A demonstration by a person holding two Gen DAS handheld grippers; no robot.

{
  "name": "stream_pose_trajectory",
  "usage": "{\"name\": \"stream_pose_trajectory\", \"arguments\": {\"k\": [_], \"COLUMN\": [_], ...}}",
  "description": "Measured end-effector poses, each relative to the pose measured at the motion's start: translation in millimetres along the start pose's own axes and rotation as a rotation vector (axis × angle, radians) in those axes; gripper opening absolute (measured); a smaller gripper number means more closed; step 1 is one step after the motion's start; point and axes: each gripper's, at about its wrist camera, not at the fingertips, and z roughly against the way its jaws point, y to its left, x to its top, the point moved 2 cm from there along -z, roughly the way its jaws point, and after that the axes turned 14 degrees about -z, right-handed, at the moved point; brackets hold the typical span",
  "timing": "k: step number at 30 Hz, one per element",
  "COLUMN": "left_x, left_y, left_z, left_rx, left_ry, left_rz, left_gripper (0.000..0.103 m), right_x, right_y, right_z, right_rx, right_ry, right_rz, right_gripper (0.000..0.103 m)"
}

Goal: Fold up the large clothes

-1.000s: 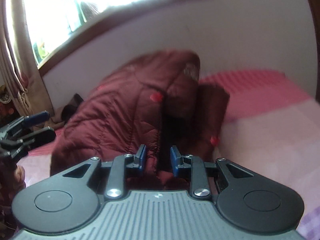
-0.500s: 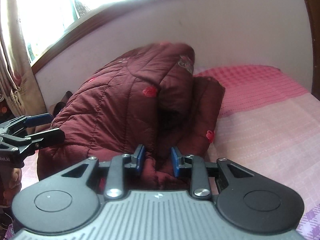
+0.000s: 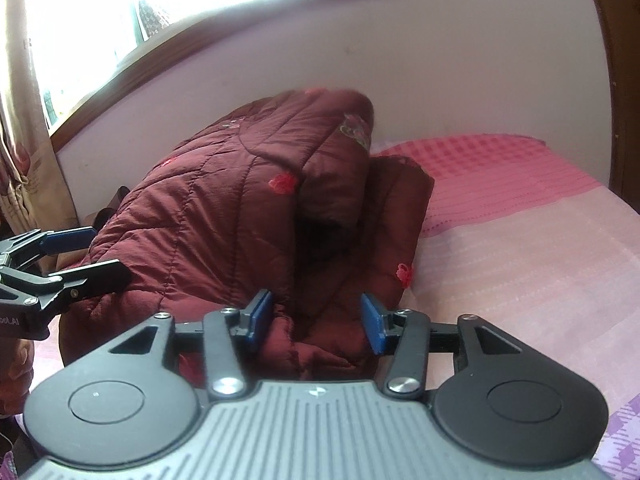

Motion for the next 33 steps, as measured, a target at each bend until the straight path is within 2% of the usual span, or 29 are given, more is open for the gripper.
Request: {"name": "stream_pose_trajectory", "arguments": {"k": [7, 18, 20, 22, 25, 28, 33], "left_x": [-2.0, -9.0, -9.4, -8.5, -7.6, -6.7, -5.5], "left_y": [-4.8, -7.2, -9.3, -10.5, -11.5, -13.7, -16.8], "left_z": [-3.6, -7.8, -8.1, -8.4, -9.0, -10.5, -12.5], "left_rx": [0.01, -0.035, -0.037, -0.04, -0.044, -0.041, -0.031], "left_ry": [-0.003, -0.028, -0.029, -0.025, -0.022, -0.023, -0.017], "left_rz": [-0.048, -0.054, -0.063, -0.071, -0.074, -0.074, -0.077], "left_gripper": [0.103, 0.103, 0.103, 0.103, 0.103, 0.103, 0.103], "right_x": [-2.7, -0.7, 0.6, 2.7, 10.3, 22.0, 44.9], "right_y": [-6.7, -14.3, -18.4, -25.9, -42.6, -60.3, -61.7], "right_z": [-4.8, -3.1, 0.5, 6.5, 14.3, 7.6, -29.0], "right_rx": [0.009, 0.031, 0.054, 0.069, 0.098, 0.132, 0.192], "right_ry": [0.012, 0.021, 0.015, 0.006, -0.026, -0.009, 0.107], "right_rz": [-0.052, -0.134, -0.164, -0.206, -0.28, -0.358, -0.425], "right_gripper": [0.048, 0.055, 0.059, 0.081, 0.098, 0.099, 0.103]}}
